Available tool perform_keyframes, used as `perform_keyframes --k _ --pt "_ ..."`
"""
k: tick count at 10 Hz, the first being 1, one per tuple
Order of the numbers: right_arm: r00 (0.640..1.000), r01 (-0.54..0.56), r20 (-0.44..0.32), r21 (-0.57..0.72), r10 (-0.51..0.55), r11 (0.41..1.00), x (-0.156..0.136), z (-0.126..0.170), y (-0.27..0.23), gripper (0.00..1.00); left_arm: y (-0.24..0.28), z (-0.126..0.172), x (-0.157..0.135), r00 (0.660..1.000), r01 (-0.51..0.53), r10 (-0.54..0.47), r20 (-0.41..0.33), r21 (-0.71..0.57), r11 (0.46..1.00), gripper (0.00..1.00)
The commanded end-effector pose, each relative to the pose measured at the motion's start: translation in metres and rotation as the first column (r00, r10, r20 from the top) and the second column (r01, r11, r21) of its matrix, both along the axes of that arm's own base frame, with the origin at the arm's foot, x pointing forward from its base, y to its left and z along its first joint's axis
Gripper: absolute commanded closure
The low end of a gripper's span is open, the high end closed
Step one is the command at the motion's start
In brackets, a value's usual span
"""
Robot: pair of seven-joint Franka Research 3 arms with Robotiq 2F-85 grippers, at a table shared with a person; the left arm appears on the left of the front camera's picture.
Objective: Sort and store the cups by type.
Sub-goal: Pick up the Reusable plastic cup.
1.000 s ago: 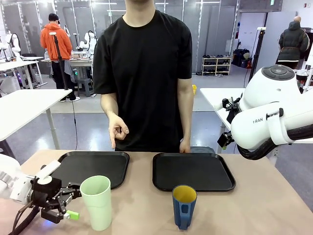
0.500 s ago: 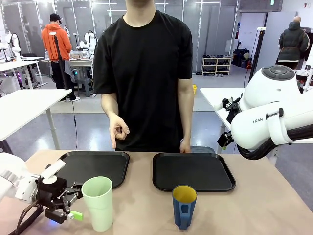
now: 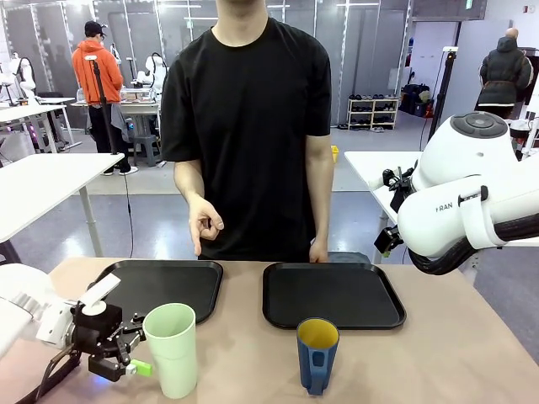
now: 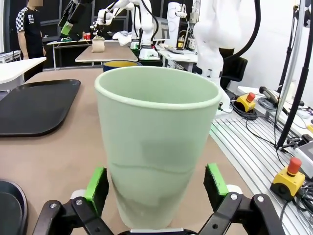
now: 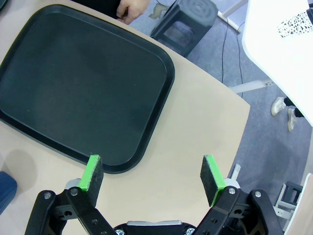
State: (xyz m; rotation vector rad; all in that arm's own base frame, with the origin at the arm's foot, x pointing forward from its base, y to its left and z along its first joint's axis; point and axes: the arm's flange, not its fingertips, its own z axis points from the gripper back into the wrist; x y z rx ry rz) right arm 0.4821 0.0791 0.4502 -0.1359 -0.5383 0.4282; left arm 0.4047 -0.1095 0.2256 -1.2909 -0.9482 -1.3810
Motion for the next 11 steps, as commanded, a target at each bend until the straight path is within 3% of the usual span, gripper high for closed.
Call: perform_keyframes --k 1,11 --pt "1.0 -0.001 0.001 -0.002 0.001 1.0 0.0 0.0 -0.001 0.0 -0.009 -0.021 -0.003 1.0 0.005 -0.004 0.019 -0.067 0.998 0.0" --pt "1.0 -0.001 0.001 -0.002 0.001 1.0 0.0 0.0 -0.001 0.0 -0.043 -0.038 -0.014 0.995 0.102 -0.102 0.002 -0.104 0.989 0.0"
